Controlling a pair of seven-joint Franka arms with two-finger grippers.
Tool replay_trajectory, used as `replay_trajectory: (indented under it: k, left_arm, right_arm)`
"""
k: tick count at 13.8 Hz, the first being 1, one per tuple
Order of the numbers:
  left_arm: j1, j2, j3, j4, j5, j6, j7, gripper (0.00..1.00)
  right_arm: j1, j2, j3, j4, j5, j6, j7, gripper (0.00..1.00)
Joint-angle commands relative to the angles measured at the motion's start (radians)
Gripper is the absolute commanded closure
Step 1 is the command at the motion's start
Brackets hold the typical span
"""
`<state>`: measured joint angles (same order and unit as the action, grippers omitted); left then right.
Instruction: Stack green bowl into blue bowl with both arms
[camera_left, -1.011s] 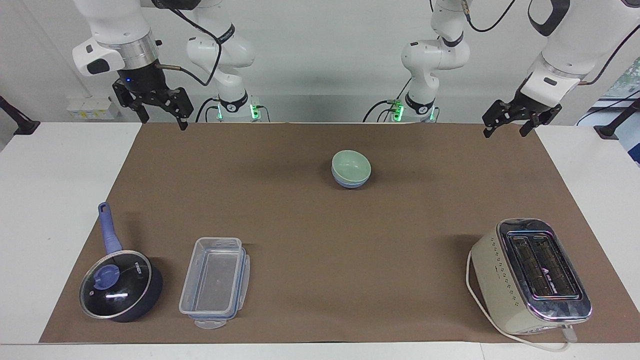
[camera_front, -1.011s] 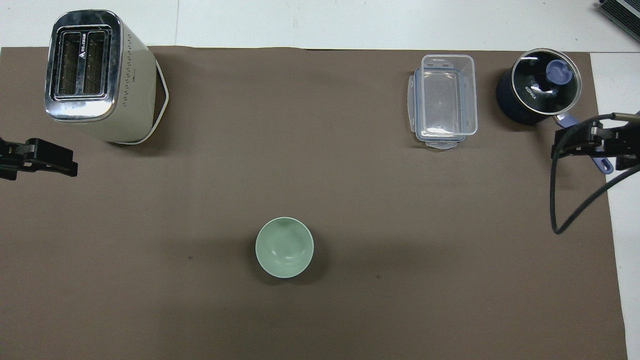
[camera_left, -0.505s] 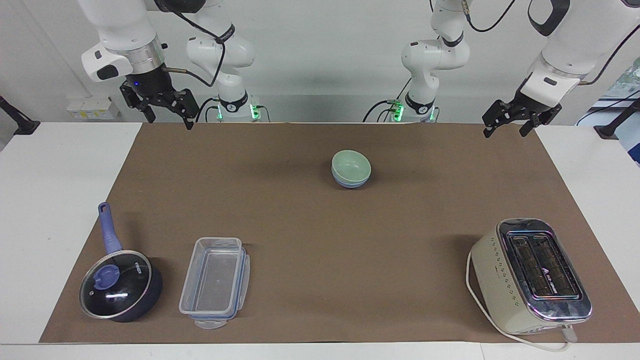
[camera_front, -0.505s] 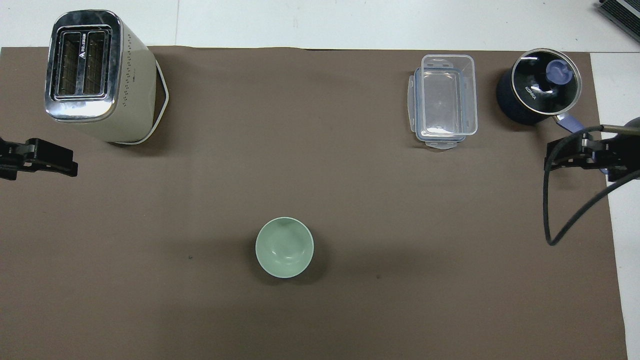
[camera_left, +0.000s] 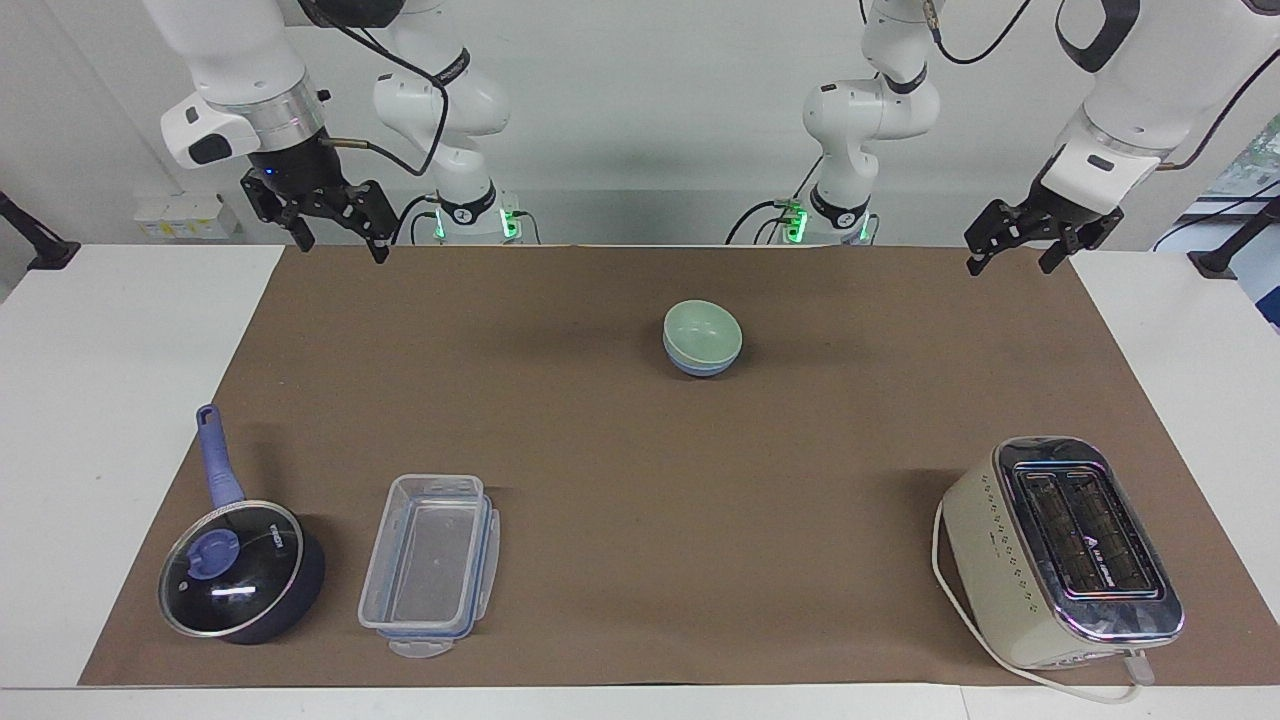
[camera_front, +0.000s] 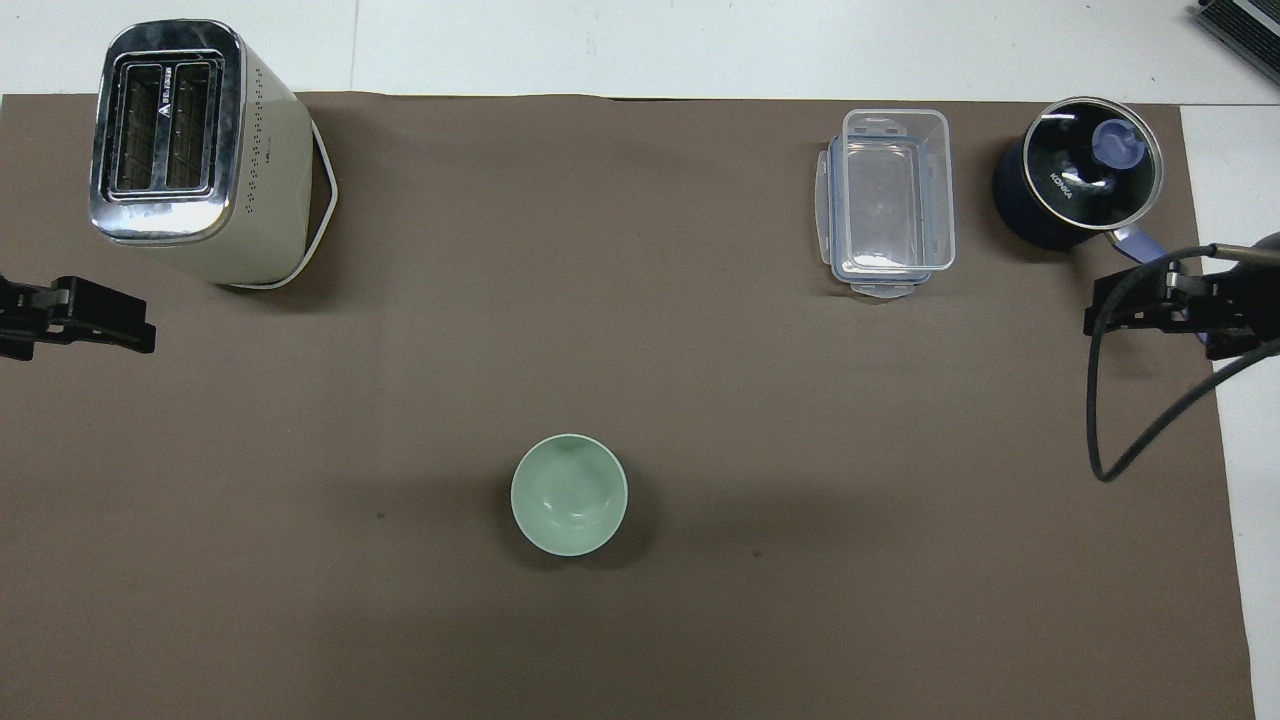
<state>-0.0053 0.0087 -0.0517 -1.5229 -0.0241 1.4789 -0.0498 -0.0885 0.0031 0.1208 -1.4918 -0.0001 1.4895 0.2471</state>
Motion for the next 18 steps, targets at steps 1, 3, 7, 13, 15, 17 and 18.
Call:
replay_trajectory:
  k: [1,3,7,13,15,17,18]
  left_arm:
    - [0.008,0.005,-0.007,0.017,0.013,-0.019,-0.001,0.00]
    - [0.008,0.005,-0.007,0.017,0.013,-0.019,-0.001,0.00]
    - [0.008,0.005,-0.007,0.017,0.013,-0.019,-0.001,0.00]
    - [0.008,0.005,-0.007,0.017,0.013,-0.019,-0.001,0.00]
    - [0.008,0.005,-0.007,0.017,0.013,-0.019,-0.001,0.00]
    - [0.008,0.005,-0.007,0.017,0.013,-0.019,-0.001,0.00]
    - [0.008,0.005,-0.007,0.017,0.013,-0.019,-0.001,0.00]
  right_arm:
    - [-0.020,-0.029,0.008,-0.039,0.023,0.026,-0.020,0.00]
    - [-0.020,-0.020,0.008,-0.031,0.016,0.026,-0.023,0.00]
    - [-0.020,-0.022,0.008,-0.033,0.008,0.028,-0.064,0.00]
    - [-0.019,-0.023,0.008,-0.036,0.006,0.026,-0.069,0.00]
    - [-0.019,-0.023,0.008,-0.038,0.005,0.026,-0.072,0.00]
    - [-0.019,-0.026,0.008,-0.039,0.003,0.026,-0.072,0.00]
    - [-0.019,-0.028,0.008,-0.039,0.003,0.025,-0.072,0.00]
